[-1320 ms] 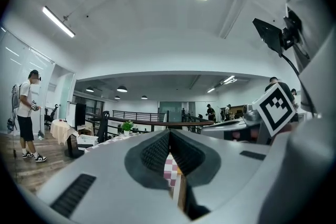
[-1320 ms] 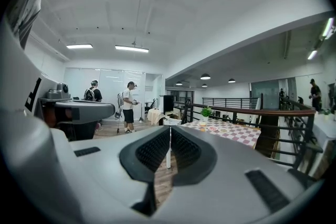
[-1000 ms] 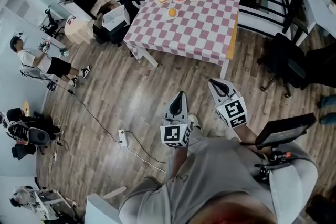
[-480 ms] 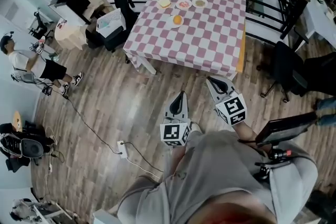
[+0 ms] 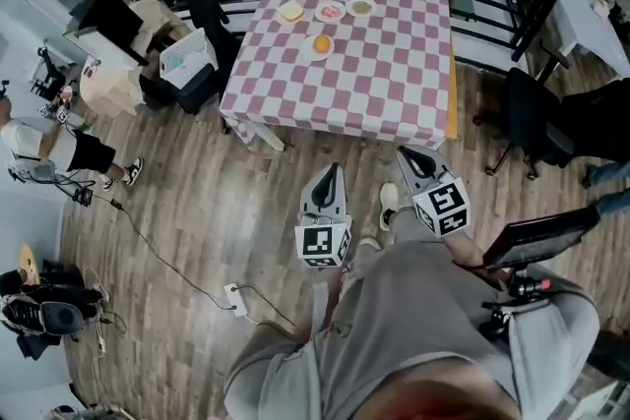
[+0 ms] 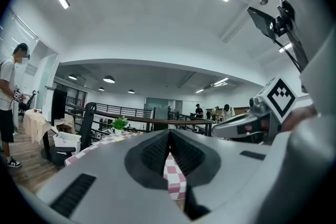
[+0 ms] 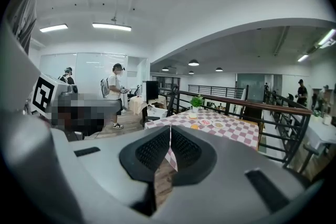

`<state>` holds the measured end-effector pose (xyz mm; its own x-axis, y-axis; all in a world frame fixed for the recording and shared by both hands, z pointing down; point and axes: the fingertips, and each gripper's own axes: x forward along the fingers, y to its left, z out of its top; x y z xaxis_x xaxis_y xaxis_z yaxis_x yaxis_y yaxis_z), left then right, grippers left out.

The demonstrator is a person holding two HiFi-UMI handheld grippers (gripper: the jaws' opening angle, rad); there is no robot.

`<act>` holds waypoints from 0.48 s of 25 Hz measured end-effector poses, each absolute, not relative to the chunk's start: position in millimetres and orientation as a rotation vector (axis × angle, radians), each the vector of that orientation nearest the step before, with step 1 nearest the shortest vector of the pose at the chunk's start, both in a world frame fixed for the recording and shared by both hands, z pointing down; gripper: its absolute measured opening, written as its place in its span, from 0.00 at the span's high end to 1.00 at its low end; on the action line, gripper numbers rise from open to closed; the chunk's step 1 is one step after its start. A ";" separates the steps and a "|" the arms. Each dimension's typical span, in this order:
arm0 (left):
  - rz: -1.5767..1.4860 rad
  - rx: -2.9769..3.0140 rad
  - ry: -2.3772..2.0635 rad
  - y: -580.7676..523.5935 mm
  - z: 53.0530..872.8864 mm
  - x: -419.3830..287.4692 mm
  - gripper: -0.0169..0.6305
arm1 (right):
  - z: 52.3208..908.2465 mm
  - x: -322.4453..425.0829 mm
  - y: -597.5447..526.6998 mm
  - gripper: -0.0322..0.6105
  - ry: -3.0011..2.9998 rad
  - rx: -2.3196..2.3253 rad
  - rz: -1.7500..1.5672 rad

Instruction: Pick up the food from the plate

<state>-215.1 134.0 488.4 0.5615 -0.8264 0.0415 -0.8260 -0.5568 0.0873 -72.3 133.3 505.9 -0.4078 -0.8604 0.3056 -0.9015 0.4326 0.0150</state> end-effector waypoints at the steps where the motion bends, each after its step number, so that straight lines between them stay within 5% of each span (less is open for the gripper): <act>1: -0.008 2.687 -1.426 128.9 489.3 -215.6 0.96 | 508.4 -71.4 126.6 0.92 -2.414 1.532 0.231; 12: 0.047 2.559 -1.526 54.8 510.5 -244.3 0.96 | 524.1 -121.7 3.0 0.92 -2.525 1.380 0.256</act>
